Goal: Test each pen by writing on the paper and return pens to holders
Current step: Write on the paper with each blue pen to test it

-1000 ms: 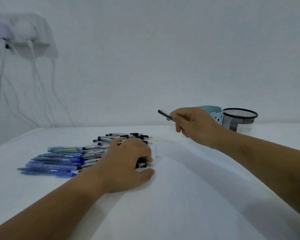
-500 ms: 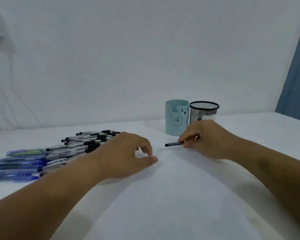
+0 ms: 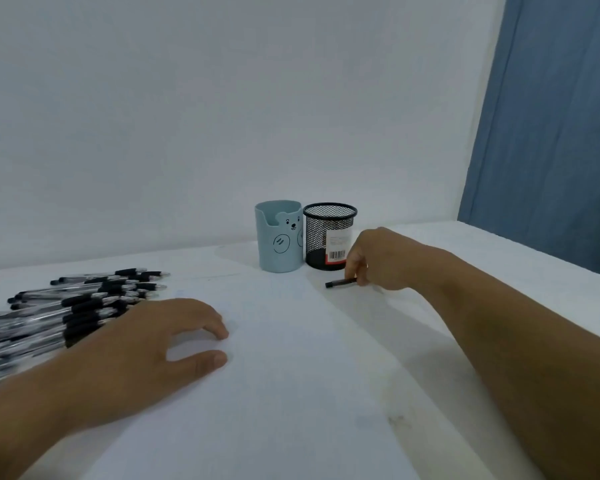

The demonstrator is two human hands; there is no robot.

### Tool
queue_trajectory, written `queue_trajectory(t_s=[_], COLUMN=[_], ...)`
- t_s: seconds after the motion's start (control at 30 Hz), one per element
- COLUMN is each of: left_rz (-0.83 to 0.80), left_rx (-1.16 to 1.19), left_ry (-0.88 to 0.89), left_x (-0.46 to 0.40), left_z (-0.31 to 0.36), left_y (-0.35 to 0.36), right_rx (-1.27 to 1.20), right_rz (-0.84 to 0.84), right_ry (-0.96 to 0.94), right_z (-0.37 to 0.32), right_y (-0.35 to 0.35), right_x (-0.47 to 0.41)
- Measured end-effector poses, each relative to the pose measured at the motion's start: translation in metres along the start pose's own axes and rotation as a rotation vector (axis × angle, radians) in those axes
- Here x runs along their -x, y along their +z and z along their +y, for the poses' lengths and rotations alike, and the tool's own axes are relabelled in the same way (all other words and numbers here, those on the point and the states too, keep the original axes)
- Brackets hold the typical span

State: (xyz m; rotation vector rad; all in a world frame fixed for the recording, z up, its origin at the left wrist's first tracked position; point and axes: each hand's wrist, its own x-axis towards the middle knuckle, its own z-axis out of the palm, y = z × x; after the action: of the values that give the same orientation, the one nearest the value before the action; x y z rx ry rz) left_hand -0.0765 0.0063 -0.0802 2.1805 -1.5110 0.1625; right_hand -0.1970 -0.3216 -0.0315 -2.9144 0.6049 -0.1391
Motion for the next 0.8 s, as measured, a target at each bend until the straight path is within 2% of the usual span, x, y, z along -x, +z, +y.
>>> queue_trajectory(t_s=[0.2, 0.4, 0.5, 0.57, 0.67, 0.8], left_rz=[0.004, -0.025, 0.016, 0.111, 0.242, 0.277], left_rx=[-0.005, 0.013, 0.004, 0.041, 0.098, 0.037], left_ry=[-0.020, -0.047, -0.050, -0.088, -0.181, -0.378], left_x=[0.000, 0.001, 0.000, -0.002, -0.001, 0.021], left_z=[0.003, 0.005, 0.013, 0.015, 0.005, -0.028], left_y=[0.003, 0.001, -0.006, -0.017, -0.047, -0.094], right_rx=[0.091, 0.187, 0.191, 0.063, -0.047, -0.028], right_rz=[0.039, 0.048, 0.107, 0.114, 0.089, 0.058], right_ry=[0.048, -0.004, -0.152, -0.280, -0.479, -0.658], right_z=[0.001, -0.014, -0.040, -0.066, -0.106, -0.155], right_y=[0.001, -0.005, -0.004, 0.002, 0.017, 0.037], right_x=[0.001, 0.008, 0.012, 0.019, 0.025, 0.025])
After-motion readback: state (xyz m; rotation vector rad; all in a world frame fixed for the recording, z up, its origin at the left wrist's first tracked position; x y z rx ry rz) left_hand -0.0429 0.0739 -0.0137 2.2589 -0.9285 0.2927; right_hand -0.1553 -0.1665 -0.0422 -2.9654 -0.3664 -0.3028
